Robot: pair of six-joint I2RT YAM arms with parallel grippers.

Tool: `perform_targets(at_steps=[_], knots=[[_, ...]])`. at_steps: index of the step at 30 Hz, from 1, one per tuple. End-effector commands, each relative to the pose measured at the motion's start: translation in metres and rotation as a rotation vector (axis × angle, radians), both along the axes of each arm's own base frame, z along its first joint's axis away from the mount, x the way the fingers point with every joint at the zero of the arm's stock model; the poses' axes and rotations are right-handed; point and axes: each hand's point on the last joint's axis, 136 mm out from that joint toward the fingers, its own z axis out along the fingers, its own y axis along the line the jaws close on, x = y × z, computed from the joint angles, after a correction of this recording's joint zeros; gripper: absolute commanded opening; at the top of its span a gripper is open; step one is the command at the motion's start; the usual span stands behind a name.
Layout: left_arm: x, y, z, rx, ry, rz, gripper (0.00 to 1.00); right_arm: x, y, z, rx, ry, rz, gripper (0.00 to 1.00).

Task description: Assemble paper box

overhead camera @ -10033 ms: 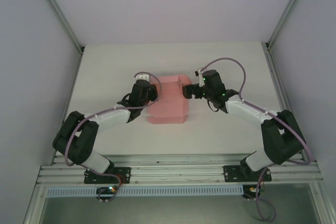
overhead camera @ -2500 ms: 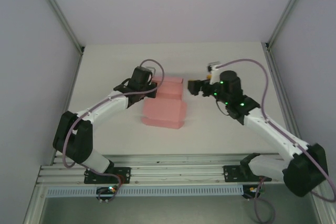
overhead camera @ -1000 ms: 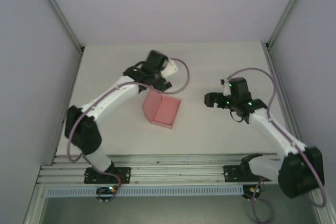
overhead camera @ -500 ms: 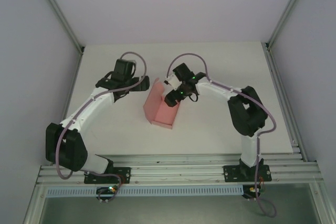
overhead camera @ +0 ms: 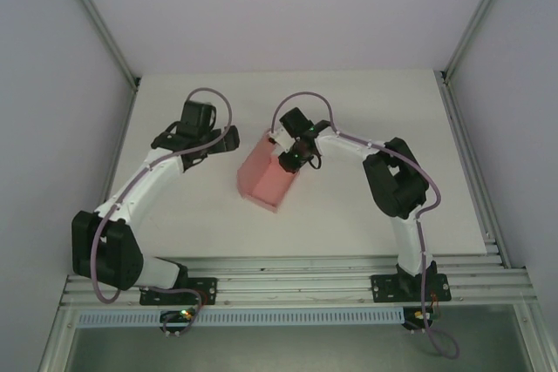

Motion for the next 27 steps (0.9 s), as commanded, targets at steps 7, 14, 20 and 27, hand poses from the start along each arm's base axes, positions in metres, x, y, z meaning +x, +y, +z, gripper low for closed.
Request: perform_targets(at_steps=[7,14,20,27], knots=[[0.009,0.012,0.037,0.004,-0.091,0.061,1.00,-0.011,-0.075,0.031,-0.031,-0.097,-0.617,0.00],[0.013,-0.003,0.032,-0.043,-0.080,-0.003,1.00,-0.058,-0.107,0.016,-0.026,-0.075,-0.998,0.00],[0.008,-0.040,0.025,-0.091,-0.080,-0.234,1.00,-0.064,-0.102,0.018,0.000,-0.071,-0.987,0.20],[-0.006,-0.085,0.027,-0.158,-0.128,-0.540,1.00,-0.054,-0.106,0.078,0.069,-0.211,-0.855,0.74]])
